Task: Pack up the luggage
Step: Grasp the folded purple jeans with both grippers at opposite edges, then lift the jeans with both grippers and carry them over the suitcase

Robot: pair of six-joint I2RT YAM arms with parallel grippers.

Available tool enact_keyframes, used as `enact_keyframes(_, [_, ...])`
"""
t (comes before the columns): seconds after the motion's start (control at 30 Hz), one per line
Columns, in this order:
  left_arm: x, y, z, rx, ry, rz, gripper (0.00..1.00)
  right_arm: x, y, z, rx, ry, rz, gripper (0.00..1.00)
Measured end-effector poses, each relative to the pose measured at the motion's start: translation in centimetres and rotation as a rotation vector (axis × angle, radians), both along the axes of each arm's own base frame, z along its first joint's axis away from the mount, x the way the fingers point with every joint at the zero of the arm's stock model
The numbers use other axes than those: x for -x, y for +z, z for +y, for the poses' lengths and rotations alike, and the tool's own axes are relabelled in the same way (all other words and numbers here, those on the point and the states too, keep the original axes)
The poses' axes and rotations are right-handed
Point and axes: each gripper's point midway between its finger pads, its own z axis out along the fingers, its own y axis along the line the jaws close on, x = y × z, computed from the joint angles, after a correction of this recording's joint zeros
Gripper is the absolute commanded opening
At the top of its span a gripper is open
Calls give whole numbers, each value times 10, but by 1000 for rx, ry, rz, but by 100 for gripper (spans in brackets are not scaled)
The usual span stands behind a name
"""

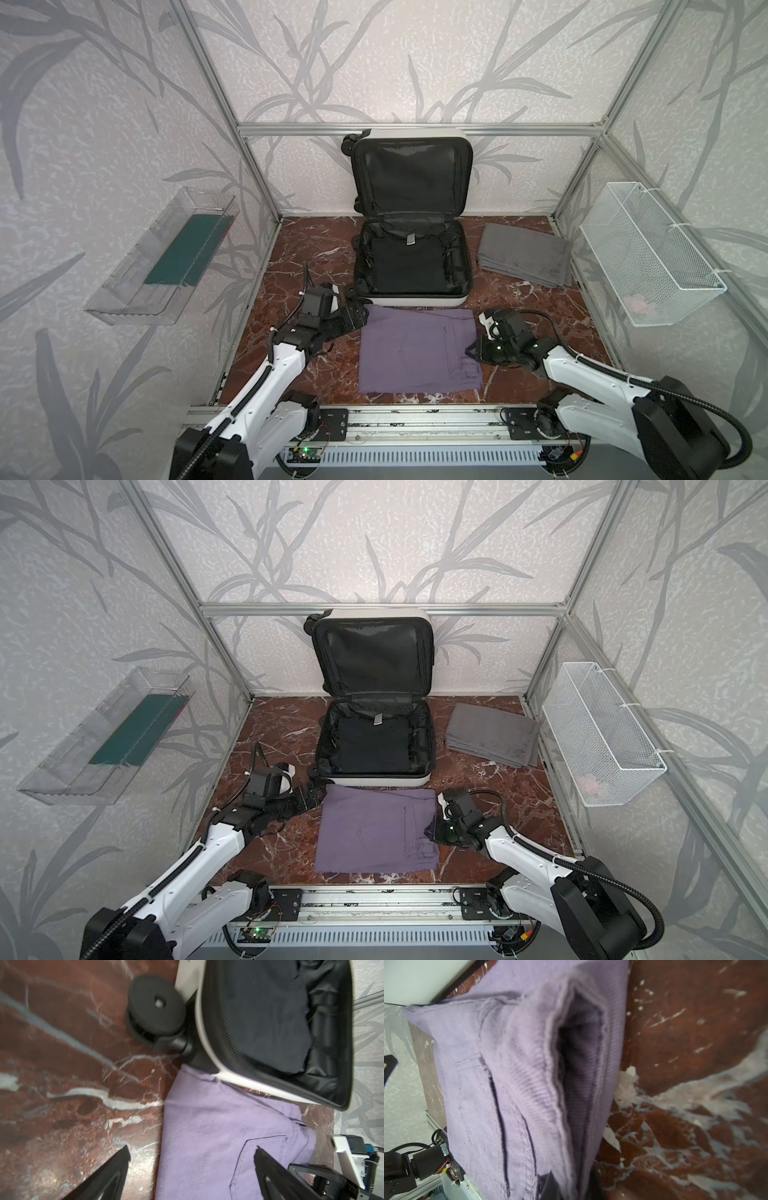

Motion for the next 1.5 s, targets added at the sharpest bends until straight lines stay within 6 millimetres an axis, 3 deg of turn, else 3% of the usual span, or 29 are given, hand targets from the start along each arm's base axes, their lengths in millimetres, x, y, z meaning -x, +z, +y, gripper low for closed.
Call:
enact_keyframes(0.57, [18, -52, -25, 31, -45, 121, 84, -3, -2, 6, -5, 38, 21, 0])
enact_keyframes(0.7, [14, -56, -32, 37, -65, 117, 77, -3, -2, 6, -5, 39, 20, 0])
enact_keyframes(0.87, [11, -60, -41, 56, -81, 116, 52, -3, -2, 5, -4, 39, 21, 0])
enact_keyframes(1.03, [13, -62, -48, 71, -99, 116, 7, -3, -1, 5, -2, 43, 17, 0])
enact_keyframes(1.07, [13, -61, -49, 76, -99, 113, 0, -2, 0, 5, -1, 45, 16, 0])
enact_keyframes(1.27, [13, -37, -56, 120, -130, 40, 0, 5, 6, 1, 5, 65, 10, 0])
enact_keyframes(1.5, [20, 40, -63, 198, -176, -131, 0, 12, 43, 5, -51, 115, -59, 0])
